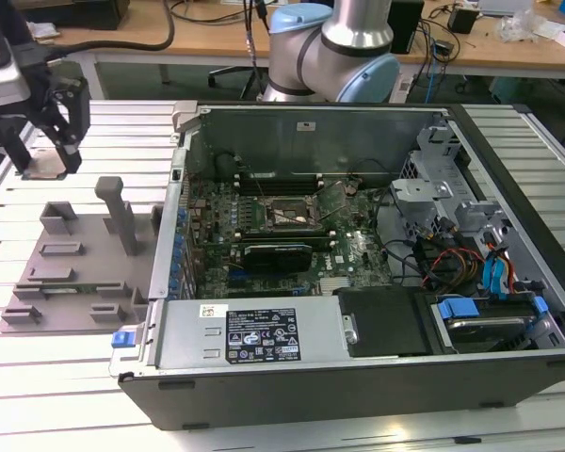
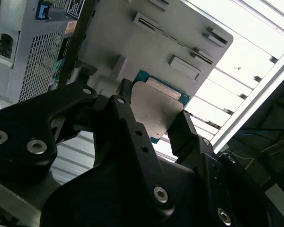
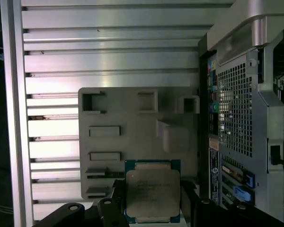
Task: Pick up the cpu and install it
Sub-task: 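Pick up the cpu and move it towards the insertion slot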
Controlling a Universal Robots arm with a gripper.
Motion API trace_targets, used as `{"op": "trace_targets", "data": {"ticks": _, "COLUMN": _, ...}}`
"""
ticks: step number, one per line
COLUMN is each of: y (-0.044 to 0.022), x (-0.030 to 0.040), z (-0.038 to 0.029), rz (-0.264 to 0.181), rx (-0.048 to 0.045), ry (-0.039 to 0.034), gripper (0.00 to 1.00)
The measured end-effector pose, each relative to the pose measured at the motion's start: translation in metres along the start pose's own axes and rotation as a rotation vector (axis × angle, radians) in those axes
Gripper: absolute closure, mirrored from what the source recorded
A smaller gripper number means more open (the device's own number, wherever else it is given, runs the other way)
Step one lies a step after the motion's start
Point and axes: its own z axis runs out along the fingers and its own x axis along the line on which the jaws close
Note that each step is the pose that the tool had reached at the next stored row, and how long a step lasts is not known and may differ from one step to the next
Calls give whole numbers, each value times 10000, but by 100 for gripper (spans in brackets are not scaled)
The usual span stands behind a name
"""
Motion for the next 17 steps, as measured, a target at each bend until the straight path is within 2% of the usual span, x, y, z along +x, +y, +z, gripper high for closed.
{"op": "trace_targets", "data": {"ticks": 2, "y": 5, "x": -153, "z": 3, "rz": 1, "rx": 1, "ry": 1, "gripper": 45}}
{"op": "trace_targets", "data": {"ticks": 3, "y": 7, "x": -193, "z": 5, "rz": 1, "rx": 0, "ry": 0, "gripper": 45}}
{"op": "trace_targets", "data": {"ticks": 10, "y": 13, "x": -402, "z": 11, "rz": 1, "rx": 0, "ry": 0, "gripper": 45}}
{"op": "trace_targets", "data": {"ticks": 12, "y": 16, "x": -497, "z": 13, "rz": 0, "rx": 1, "ry": 1, "gripper": 45}}
{"op": "trace_targets", "data": {"ticks": 17, "y": 21, "x": -650, "z": 17, "rz": 1, "rx": 1, "ry": 1, "gripper": 45}}
